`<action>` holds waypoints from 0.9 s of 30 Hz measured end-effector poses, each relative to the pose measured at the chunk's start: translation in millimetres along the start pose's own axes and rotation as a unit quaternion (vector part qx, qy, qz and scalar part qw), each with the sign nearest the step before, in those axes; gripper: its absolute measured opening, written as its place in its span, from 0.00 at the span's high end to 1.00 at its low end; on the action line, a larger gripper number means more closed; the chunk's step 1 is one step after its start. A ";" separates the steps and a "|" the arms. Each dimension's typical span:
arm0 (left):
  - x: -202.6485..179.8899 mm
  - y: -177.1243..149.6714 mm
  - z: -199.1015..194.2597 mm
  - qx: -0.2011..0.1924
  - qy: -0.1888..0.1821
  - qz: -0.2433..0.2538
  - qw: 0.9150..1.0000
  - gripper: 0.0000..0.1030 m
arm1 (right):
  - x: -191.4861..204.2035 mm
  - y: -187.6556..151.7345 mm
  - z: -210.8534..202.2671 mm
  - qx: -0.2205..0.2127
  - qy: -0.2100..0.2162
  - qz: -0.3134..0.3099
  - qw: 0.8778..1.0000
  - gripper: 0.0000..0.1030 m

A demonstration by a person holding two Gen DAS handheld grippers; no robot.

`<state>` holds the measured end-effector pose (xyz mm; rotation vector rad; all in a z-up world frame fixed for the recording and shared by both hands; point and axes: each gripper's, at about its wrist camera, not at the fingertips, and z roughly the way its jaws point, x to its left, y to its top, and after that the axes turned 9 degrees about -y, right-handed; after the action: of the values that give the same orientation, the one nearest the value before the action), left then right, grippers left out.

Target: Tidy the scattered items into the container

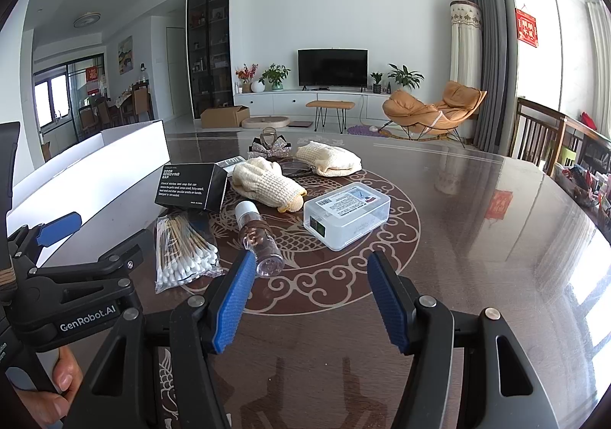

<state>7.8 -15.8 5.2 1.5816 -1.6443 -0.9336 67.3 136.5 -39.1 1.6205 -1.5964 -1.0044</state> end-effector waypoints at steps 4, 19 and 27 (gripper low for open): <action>0.1 0.0 0.1 0.000 0.000 0.000 1.000 0.00 | -0.1 0.1 -0.1 0.000 0.000 0.000 1.000 0.40; 0.2 0.0 0.5 0.000 0.000 0.000 1.000 0.00 | -1.7 0.2 -1.1 0.000 0.000 0.000 1.000 0.40; 0.1 0.1 0.3 0.000 0.001 0.000 1.000 0.00 | -1.5 0.1 -1.3 0.000 0.000 0.001 1.000 0.40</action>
<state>7.5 -15.8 5.1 1.5816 -1.6435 -0.9324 68.4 137.9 -38.3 1.6199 -1.5982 -1.0036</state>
